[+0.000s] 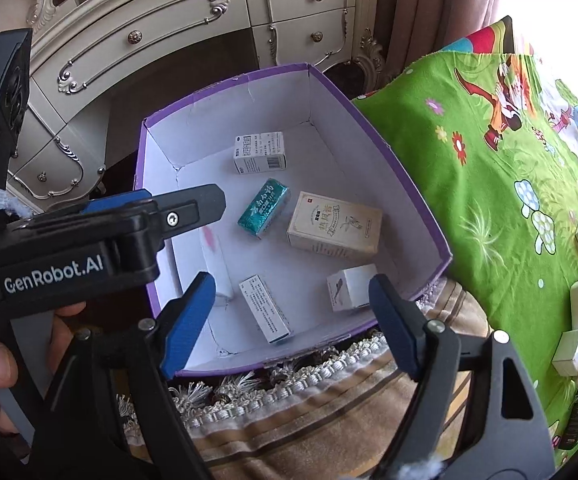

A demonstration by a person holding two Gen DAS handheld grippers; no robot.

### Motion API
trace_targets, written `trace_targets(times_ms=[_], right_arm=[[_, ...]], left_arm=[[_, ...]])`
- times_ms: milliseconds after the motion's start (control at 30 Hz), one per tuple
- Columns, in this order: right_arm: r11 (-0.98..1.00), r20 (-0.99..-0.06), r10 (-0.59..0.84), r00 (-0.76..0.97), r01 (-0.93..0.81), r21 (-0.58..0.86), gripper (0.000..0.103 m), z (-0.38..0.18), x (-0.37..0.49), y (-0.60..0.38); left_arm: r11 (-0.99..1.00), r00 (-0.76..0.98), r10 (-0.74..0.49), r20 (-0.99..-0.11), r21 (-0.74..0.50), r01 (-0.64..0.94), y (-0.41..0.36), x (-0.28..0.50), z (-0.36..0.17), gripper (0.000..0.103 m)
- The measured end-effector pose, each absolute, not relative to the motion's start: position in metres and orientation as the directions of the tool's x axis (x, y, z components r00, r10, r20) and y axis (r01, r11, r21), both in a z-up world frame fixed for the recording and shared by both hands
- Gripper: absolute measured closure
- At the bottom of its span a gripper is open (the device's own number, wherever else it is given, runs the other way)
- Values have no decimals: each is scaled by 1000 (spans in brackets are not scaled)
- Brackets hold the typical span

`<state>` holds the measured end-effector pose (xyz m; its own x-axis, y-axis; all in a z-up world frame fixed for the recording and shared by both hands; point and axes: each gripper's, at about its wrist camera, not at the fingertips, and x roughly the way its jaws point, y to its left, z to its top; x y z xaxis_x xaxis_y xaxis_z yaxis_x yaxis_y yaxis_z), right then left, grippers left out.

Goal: Organize rigid objects
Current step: 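Carry teal box and white cube into the purple box and release both, then move both open tools back over the table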

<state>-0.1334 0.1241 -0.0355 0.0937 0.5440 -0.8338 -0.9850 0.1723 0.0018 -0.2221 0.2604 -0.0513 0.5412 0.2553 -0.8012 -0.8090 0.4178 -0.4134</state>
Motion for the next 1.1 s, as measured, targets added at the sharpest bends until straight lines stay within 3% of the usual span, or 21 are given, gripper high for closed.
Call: trace_targets(times_ms=[367,567,1100], right_arm=[[291,-818,564,108,-954,75,21,-28,-93,66],[402,-790,578,205,-914,57,21,-20,-59,11],[664,-778,519,355,-740,106,21,-22,37,-101]], left_arm=[[542,566,328,-756,-340,-768,242,-201,-24,19],[583,609,230,-759,-394,-711,231,-184,-22,19],[716,657,113,-745,-398,-574,181,-115,-10,19]])
